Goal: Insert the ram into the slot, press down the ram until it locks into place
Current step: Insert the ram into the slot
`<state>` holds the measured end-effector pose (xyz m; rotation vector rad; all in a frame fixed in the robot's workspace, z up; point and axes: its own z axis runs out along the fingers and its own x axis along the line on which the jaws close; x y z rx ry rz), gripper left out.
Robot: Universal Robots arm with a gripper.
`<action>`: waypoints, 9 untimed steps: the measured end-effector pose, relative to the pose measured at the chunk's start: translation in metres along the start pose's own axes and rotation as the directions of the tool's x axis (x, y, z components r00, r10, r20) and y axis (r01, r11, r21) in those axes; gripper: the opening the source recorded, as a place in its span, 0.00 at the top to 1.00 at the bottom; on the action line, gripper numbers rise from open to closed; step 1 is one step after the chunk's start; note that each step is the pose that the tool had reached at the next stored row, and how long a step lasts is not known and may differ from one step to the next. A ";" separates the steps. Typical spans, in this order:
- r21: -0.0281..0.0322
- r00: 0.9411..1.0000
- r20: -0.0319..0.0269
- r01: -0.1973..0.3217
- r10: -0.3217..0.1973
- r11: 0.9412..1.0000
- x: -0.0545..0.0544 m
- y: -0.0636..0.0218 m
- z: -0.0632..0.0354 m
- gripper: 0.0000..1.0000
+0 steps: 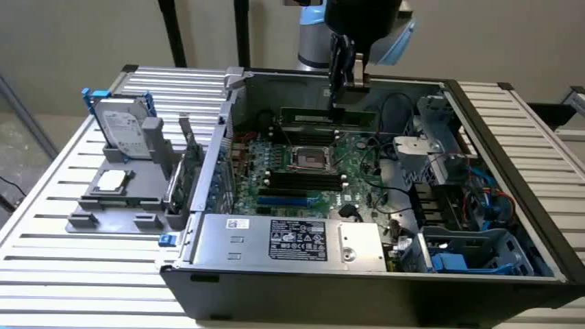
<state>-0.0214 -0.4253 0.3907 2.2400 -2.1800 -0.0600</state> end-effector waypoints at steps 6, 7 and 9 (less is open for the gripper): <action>0.000 1.000 0.000 0.000 0.000 1.000 0.000 0.0000 -0.0004 0.87; 0.000 1.000 0.000 0.000 0.000 1.000 0.000 0.0000 -0.0005 0.87; 0.000 1.000 0.000 0.000 0.000 1.000 0.000 0.0000 -0.0006 0.87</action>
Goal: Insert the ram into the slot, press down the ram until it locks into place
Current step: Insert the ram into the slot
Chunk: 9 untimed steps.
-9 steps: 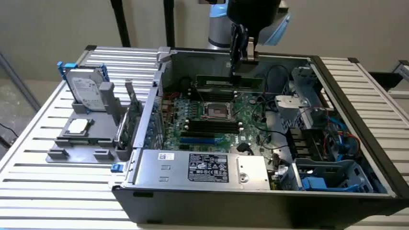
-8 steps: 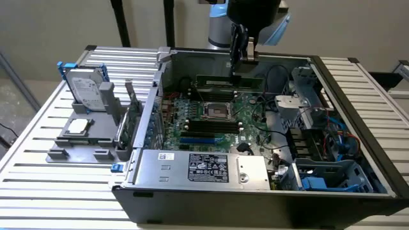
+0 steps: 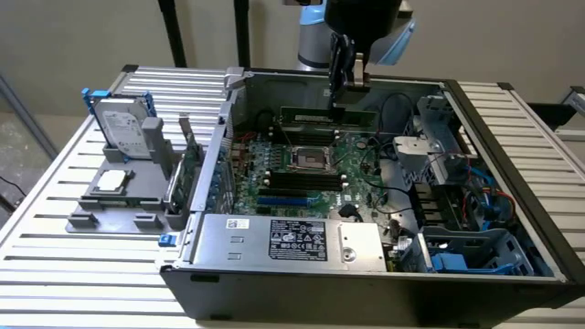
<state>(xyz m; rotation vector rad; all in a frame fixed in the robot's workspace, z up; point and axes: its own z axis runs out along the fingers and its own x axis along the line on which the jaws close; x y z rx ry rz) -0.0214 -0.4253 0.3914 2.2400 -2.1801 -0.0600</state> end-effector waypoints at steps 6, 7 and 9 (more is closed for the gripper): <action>0.000 1.000 0.000 0.000 0.000 1.000 0.000 0.0000 -0.0003 0.87; 0.000 1.000 0.000 0.000 0.000 1.000 0.000 0.0000 0.0001 0.87; 0.003 1.000 0.000 0.000 0.000 1.000 -0.001 0.0007 0.0025 0.87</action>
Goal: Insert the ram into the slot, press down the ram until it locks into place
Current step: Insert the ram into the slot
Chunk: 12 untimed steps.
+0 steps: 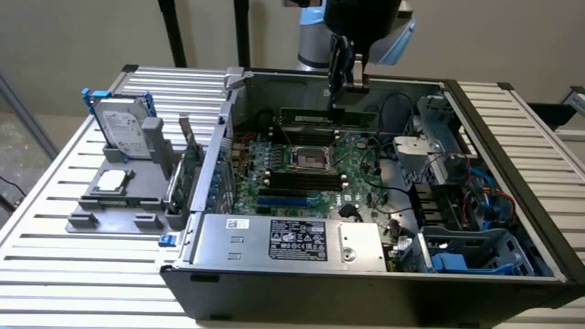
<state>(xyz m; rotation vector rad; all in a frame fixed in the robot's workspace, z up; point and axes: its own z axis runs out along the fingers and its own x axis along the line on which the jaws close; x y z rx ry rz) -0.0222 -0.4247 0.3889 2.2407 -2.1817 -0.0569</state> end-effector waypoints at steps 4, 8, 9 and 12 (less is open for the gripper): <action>0.002 1.000 0.000 -0.001 0.001 1.000 -0.006 0.0046 0.0075 0.87; 0.002 1.000 0.000 -0.002 0.002 1.000 -0.017 0.0095 0.0152 0.87; 0.002 1.000 0.000 -0.002 0.002 1.000 -0.019 0.0104 0.0171 0.87; 0.002 1.000 0.000 -0.002 0.002 1.000 -0.027 0.0123 0.0227 0.87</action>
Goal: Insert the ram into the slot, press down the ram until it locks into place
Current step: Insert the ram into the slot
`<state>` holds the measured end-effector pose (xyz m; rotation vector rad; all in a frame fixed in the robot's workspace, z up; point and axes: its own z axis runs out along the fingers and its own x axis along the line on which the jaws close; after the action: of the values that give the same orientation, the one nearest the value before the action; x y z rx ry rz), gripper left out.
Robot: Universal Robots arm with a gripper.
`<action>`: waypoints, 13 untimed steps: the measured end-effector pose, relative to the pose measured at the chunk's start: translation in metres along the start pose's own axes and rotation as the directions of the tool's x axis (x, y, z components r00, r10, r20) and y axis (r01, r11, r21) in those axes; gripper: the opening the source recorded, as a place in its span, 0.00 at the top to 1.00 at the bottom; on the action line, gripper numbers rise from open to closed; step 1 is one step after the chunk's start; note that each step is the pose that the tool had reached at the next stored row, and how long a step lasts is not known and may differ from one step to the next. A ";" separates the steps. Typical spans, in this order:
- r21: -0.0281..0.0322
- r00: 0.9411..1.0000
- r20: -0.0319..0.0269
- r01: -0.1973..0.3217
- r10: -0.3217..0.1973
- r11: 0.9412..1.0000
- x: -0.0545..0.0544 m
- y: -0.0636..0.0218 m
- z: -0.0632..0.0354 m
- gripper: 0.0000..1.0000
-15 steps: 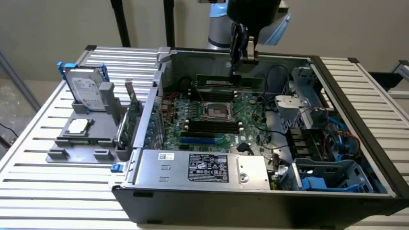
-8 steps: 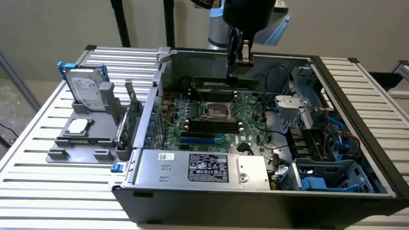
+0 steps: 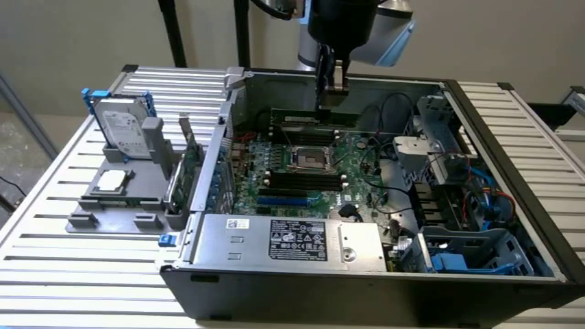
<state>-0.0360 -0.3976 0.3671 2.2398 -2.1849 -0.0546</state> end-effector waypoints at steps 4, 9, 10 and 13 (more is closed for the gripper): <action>0.000 1.000 0.000 0.000 0.000 1.000 -0.008 0.0000 0.0075 0.87; 0.000 1.000 0.001 -0.008 0.008 1.000 -0.013 0.0006 0.0168 0.87; 0.000 1.000 0.000 -0.010 0.010 1.000 -0.013 0.0005 0.0186 0.87; 0.000 1.000 0.000 -0.014 0.014 1.000 -0.013 0.0003 0.0240 0.87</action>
<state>-0.0375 -0.3846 0.3433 2.2245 -2.2008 -0.0547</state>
